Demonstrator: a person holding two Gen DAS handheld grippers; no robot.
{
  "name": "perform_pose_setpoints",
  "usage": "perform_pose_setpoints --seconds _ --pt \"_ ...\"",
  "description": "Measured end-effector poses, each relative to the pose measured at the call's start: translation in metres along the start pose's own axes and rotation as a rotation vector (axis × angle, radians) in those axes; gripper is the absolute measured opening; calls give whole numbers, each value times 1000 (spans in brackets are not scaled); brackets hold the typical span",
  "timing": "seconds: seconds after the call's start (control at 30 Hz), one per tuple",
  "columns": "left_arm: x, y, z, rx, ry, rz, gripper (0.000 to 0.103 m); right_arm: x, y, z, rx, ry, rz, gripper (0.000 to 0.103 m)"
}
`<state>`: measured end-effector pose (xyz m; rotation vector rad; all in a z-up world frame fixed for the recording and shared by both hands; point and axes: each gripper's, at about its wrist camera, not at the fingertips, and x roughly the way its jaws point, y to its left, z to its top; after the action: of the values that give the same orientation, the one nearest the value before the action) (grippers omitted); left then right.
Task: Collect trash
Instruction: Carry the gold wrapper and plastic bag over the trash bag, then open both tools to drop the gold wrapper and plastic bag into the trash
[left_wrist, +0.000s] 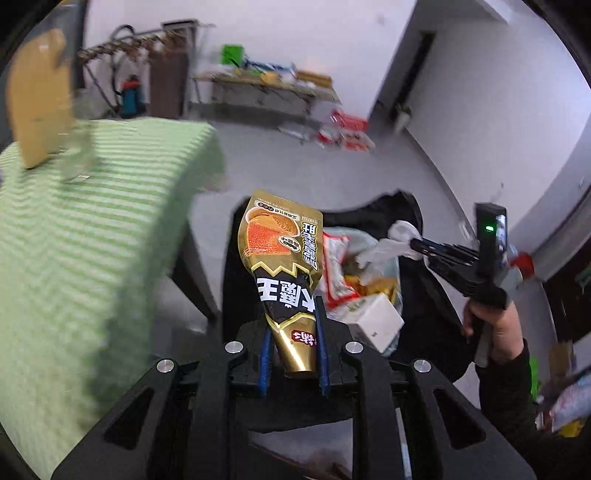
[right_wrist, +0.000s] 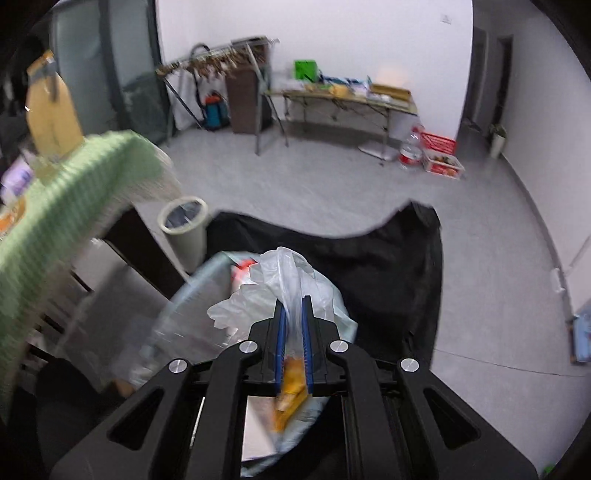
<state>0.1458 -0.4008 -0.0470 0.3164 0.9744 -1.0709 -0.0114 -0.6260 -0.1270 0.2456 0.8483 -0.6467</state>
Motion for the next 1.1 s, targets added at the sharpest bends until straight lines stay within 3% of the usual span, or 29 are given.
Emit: perform_pose_setpoints --seconds 0.07,0.2,0.23,0.27,0.33,0.53,0.67,0.87,0.93,1.1 --pt "20 -11 4 13 37 -12 17 9 1 -6 -25 11 -47 9" --pt "52 -31 11 31 91 -30 17 25 -3 -13 -30 52 8 10" --pt "58 -35 12 34 102 -36 17 28 -2 -15 -45 62 26 18" --pt "65 -41 14 36 114 -42 17 30 -1 -15 -52 65 41 38" --pt "83 -51 17 52 143 -52 18 24 -2 -16 -48 36 65 64" --pt "117 -73 22 63 201 -74 18 1 -38 -16 97 -42 128 65" --pt "135 -86 26 66 221 -87 20 -8 -71 -28 271 -80 145 65" --pt "182 -107 40 73 308 -77 26 -11 -86 -36 385 -130 66 65" --pt "192 -108 43 62 315 -51 53 -14 -85 -38 389 -152 20 65" --pt "196 -103 46 25 300 -41 60 -15 -78 -38 343 -166 -6 65"
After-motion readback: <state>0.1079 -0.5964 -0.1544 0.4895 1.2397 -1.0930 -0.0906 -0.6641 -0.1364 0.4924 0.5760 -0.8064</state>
